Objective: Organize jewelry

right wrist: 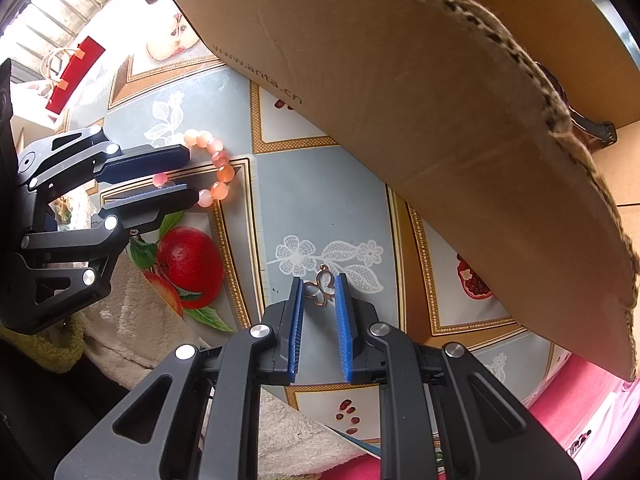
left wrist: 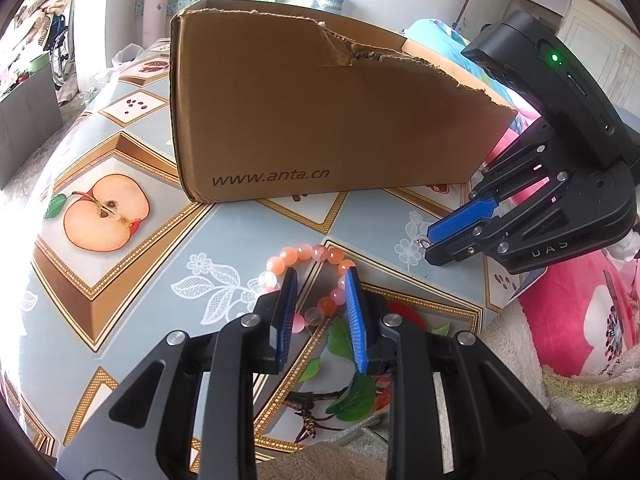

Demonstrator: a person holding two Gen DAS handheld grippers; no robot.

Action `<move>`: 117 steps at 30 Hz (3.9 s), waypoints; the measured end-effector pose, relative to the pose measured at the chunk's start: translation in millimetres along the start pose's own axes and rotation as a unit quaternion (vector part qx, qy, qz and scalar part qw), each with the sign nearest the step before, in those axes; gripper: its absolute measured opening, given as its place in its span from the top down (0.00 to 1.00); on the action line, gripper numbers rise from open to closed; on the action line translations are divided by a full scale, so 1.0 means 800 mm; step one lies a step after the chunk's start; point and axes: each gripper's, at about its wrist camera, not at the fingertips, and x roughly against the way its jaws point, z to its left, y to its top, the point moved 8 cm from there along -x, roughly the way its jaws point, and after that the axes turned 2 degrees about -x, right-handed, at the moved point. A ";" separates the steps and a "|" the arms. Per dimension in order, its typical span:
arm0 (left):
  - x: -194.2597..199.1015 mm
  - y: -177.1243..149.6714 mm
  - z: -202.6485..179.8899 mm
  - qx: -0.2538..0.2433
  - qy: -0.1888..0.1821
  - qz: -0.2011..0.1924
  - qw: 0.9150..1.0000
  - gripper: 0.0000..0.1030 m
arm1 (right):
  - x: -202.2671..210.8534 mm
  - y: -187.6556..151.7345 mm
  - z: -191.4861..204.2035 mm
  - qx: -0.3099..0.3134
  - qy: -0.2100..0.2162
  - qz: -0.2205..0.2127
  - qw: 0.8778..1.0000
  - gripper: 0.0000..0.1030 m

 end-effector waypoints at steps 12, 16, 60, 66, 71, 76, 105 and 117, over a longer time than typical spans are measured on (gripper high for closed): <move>0.000 0.000 -0.002 -0.004 0.004 0.000 1.000 0.77 | 0.009 -0.004 0.000 -0.008 0.007 -0.001 1.000 0.94; 0.000 0.000 -0.002 -0.004 0.003 0.000 1.000 0.77 | 0.009 -0.008 0.000 -0.024 0.016 0.015 0.999 0.81; 0.003 -0.003 0.020 0.017 -0.026 -0.012 0.999 0.77 | -0.018 0.032 0.018 -0.021 -0.017 0.094 0.995 0.84; 0.003 -0.003 0.020 0.017 -0.026 -0.012 0.999 0.77 | -0.018 0.032 0.017 -0.022 -0.015 0.093 0.995 0.85; 0.003 -0.004 0.020 0.017 -0.026 -0.012 0.999 0.77 | -0.016 0.033 0.016 -0.021 -0.015 0.092 0.995 0.85; 0.003 -0.005 0.018 0.011 -0.027 -0.011 1.000 0.77 | -0.014 0.036 0.014 -0.026 -0.014 0.093 0.995 0.96; 0.004 -0.004 0.014 0.003 -0.030 -0.012 0.999 0.70 | -0.003 0.040 0.019 -0.032 -0.012 0.079 0.996 0.82; 0.004 -0.006 0.016 0.006 -0.032 -0.013 0.999 0.70 | 0.000 0.047 0.026 -0.020 -0.022 0.074 0.997 0.82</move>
